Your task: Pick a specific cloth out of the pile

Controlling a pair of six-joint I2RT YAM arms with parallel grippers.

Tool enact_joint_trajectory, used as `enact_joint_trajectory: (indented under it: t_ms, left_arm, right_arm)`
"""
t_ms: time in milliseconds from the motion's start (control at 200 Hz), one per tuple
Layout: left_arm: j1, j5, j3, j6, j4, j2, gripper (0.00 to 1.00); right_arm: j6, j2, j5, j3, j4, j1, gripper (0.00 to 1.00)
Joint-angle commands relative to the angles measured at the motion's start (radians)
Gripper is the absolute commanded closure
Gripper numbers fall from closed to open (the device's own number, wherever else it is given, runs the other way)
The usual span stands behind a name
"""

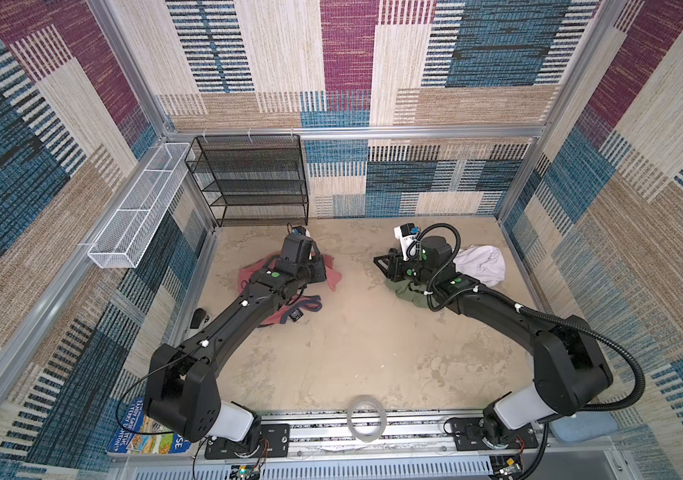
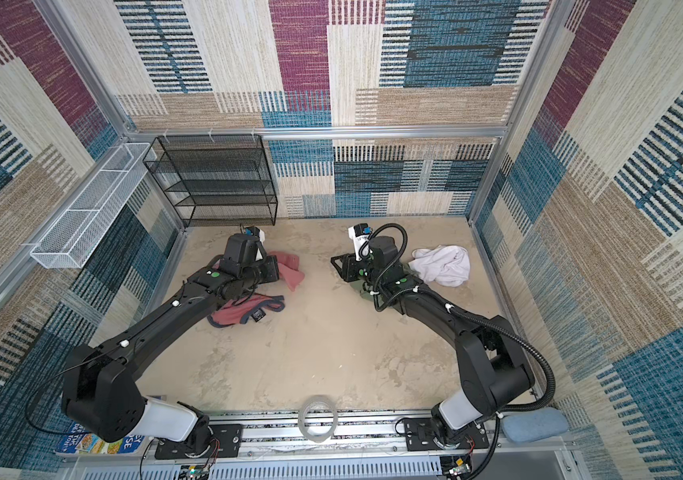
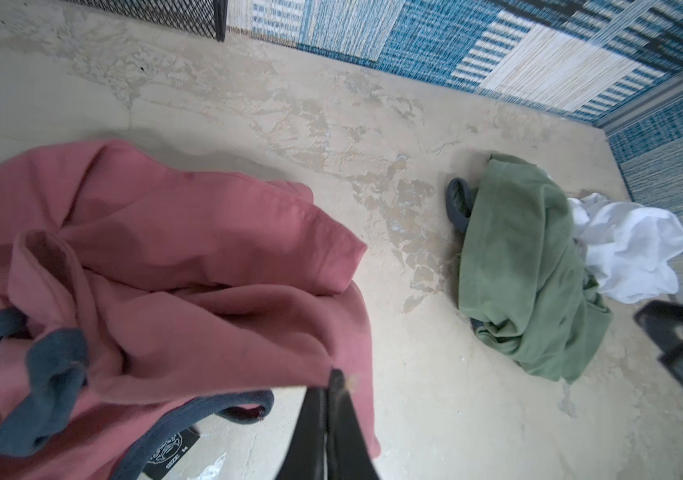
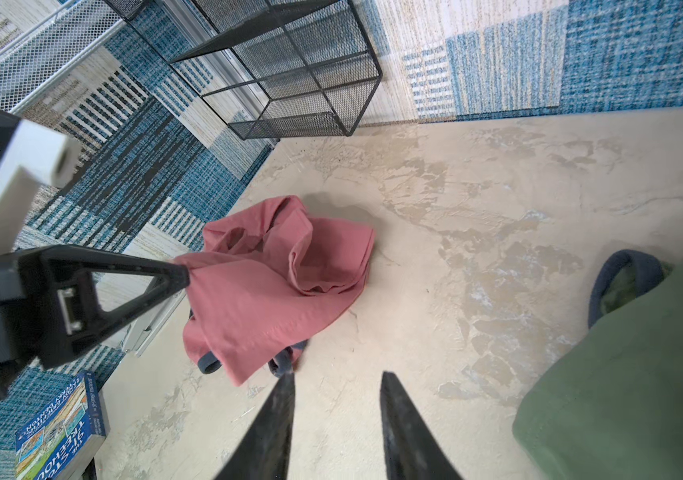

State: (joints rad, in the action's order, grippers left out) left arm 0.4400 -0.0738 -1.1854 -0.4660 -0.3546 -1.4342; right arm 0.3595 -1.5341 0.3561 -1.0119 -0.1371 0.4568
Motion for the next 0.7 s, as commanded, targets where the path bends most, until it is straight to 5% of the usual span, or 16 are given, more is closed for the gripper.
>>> enact_joint_trajectory:
  t_ms: [0,265,696]
  left_arm:
    - [-0.006,-0.047,-0.013,0.051,-0.029,0.054,1.0]
    - [-0.076,-0.115,0.0,0.08,-0.085,0.181,1.0]
    - [-0.297,-0.057,0.062,0.08,-0.133,0.297,1.0]
  right_arm:
    - [0.012,0.017,0.0,0.007,-0.028,-0.001,0.63]
    - [0.02,0.026,0.009,0.011,-0.031,-0.001,0.62]
    - [0.029,-0.013,0.045,-0.037,-0.026,-0.001,0.62]
